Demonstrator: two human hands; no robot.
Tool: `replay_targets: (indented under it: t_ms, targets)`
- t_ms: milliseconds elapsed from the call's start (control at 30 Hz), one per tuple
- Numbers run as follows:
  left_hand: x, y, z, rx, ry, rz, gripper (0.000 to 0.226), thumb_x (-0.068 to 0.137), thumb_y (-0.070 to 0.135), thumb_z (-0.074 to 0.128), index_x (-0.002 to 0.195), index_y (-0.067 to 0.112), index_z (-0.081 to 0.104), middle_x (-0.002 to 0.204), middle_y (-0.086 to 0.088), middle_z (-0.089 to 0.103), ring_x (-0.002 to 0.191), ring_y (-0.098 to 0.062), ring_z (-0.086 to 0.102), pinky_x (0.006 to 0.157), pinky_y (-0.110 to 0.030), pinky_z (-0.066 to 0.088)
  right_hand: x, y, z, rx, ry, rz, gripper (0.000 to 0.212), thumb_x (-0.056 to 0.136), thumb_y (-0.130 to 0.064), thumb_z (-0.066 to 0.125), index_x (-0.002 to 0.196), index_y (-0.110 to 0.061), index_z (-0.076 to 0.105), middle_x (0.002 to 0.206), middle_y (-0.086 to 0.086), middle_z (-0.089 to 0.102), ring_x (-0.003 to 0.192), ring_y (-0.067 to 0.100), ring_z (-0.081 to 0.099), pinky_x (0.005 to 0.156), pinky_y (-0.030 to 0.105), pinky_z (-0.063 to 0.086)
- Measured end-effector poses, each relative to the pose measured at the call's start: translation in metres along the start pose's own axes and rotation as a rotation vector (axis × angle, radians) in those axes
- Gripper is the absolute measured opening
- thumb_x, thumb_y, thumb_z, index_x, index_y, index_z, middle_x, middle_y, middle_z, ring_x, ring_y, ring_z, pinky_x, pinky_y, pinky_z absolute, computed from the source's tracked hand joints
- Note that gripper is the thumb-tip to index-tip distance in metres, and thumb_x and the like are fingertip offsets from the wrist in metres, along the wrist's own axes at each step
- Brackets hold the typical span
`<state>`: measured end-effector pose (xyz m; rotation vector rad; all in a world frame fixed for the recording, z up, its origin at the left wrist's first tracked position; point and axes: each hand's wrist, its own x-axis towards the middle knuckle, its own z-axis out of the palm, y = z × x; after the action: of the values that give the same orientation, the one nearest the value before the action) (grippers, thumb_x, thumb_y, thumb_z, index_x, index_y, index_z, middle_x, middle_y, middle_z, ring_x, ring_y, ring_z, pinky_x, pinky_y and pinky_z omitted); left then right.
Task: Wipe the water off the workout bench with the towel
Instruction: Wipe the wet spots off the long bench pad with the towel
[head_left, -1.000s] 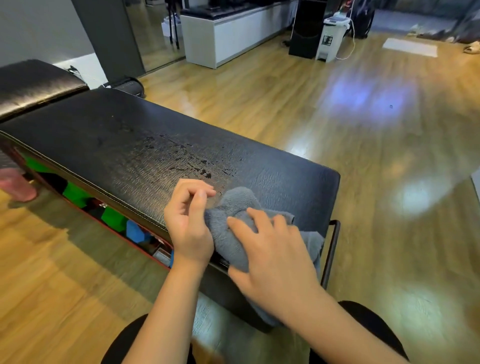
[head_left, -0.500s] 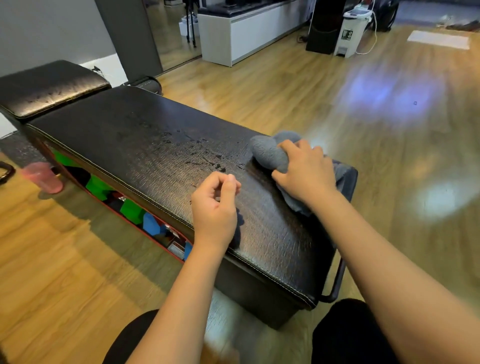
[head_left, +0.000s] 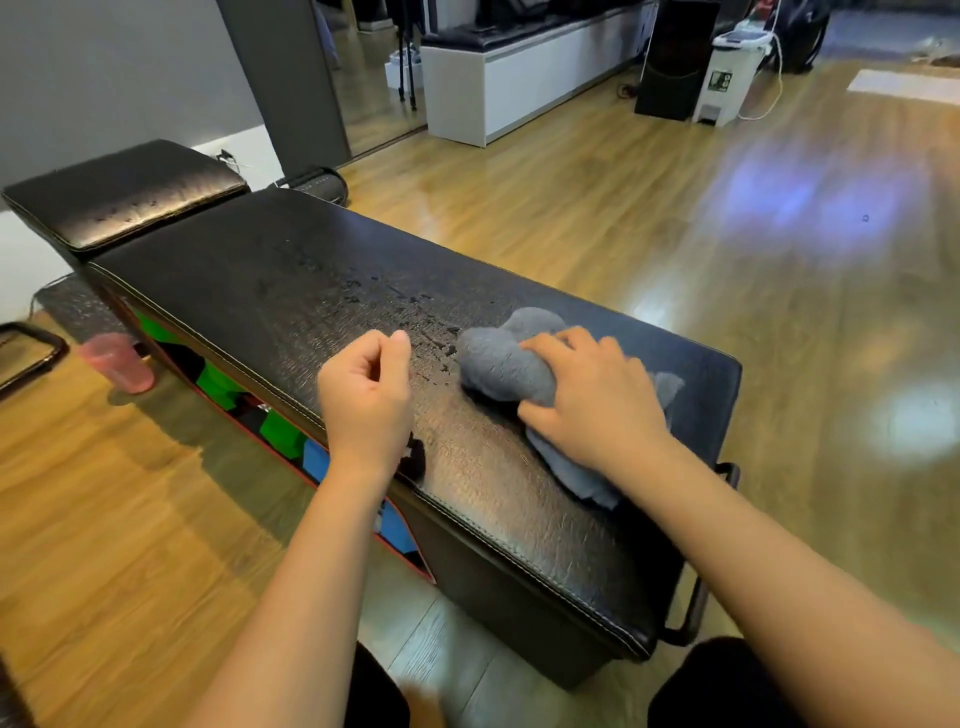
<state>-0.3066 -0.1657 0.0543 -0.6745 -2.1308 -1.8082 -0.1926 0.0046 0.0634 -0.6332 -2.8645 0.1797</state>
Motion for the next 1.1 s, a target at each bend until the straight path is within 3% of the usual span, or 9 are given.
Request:
replay_targets:
  t_ms: [167, 367, 433, 533, 633, 767, 967, 1100]
  targets:
    - [-0.002, -0.016, 0.001, -0.105, 0.035, -0.044, 0.049, 0.092, 0.02, 0.052, 0.054, 0.003, 0.027, 0.053, -0.01, 0.027, 0.053, -0.019, 0.025, 0.05, -0.045, 0.023, 0.073, 0.028, 0.004, 0.001, 0.026, 0.239, 0.052, 0.083, -0.05, 0.06, 0.129, -0.031, 0.048, 0.127, 0.01, 0.052, 0.116, 0.04, 0.047, 0.089, 0.051, 0.041]
    - [-0.002, -0.024, 0.003, -0.209, 0.087, -0.081, 0.049, 0.089, 0.022, 0.052, 0.055, 0.002, 0.024, 0.054, -0.02, 0.022, 0.054, -0.03, 0.021, 0.047, -0.051, 0.022, 0.011, -0.022, 0.0, -0.051, 0.004, 0.054, 0.058, 0.077, -0.055, 0.061, 0.129, -0.034, 0.046, 0.129, 0.006, 0.049, 0.112, 0.037, 0.047, 0.089, 0.049, 0.041]
    - [-0.003, -0.023, 0.002, -0.27, 0.1, -0.089, 0.045, 0.087, 0.02, 0.052, 0.052, 0.006, 0.028, 0.051, -0.014, 0.023, 0.051, -0.028, 0.021, 0.045, -0.043, 0.021, -0.028, -0.049, -0.004, -0.037, -0.013, -0.052, 0.057, 0.074, -0.055, 0.061, 0.125, -0.035, 0.047, 0.125, 0.004, 0.05, 0.107, 0.036, 0.048, 0.086, 0.048, 0.042]
    - [0.003, -0.02, -0.006, -0.55, 0.143, -0.193, 0.036, 0.076, 0.018, 0.052, 0.044, 0.022, 0.036, 0.044, 0.004, 0.029, 0.041, -0.014, 0.022, 0.045, -0.023, 0.019, -0.077, -0.077, -0.006, -0.036, 0.003, -0.178, 0.056, 0.065, -0.055, 0.065, 0.116, -0.035, 0.053, 0.117, 0.003, 0.056, 0.097, 0.035, 0.052, 0.078, 0.047, 0.042]
    - [0.01, -0.022, -0.011, -0.721, 0.157, -0.27, 0.038, 0.077, 0.014, 0.05, 0.042, 0.023, 0.038, 0.042, 0.004, 0.029, 0.036, -0.011, 0.021, 0.045, -0.016, 0.017, -0.083, -0.071, -0.005, 0.0, -0.001, -0.212, 0.057, 0.065, -0.056, 0.062, 0.117, -0.036, 0.055, 0.117, 0.002, 0.057, 0.095, 0.033, 0.052, 0.076, 0.045, 0.044]
    - [0.004, -0.022, -0.005, -0.621, 0.127, -0.208, 0.043, 0.083, 0.008, 0.045, 0.044, 0.023, 0.036, 0.045, 0.003, 0.025, 0.042, -0.012, 0.019, 0.047, -0.02, 0.016, -0.034, -0.038, -0.006, 0.022, -0.026, -0.101, 0.058, 0.074, -0.054, 0.06, 0.129, -0.038, 0.048, 0.128, 0.0, 0.052, 0.108, 0.033, 0.05, 0.086, 0.045, 0.044]
    - [0.001, -0.017, -0.007, -0.64, 0.115, -0.217, 0.044, 0.085, 0.009, 0.044, 0.044, 0.024, 0.037, 0.045, 0.006, 0.026, 0.043, -0.012, 0.017, 0.047, -0.02, 0.015, 0.058, 0.036, -0.003, 0.048, 0.019, 0.284, 0.054, 0.08, -0.049, 0.061, 0.13, -0.032, 0.047, 0.133, 0.01, 0.05, 0.12, 0.042, 0.045, 0.093, 0.052, 0.04]
    - [0.001, -0.018, -0.006, -0.649, 0.135, -0.229, 0.042, 0.083, 0.009, 0.045, 0.044, 0.023, 0.036, 0.046, 0.004, 0.026, 0.043, -0.012, 0.017, 0.047, -0.02, 0.015, 0.028, 0.009, -0.003, -0.033, -0.01, 0.195, 0.056, 0.079, -0.052, 0.062, 0.128, -0.032, 0.045, 0.132, 0.009, 0.048, 0.117, 0.04, 0.045, 0.093, 0.053, 0.04]
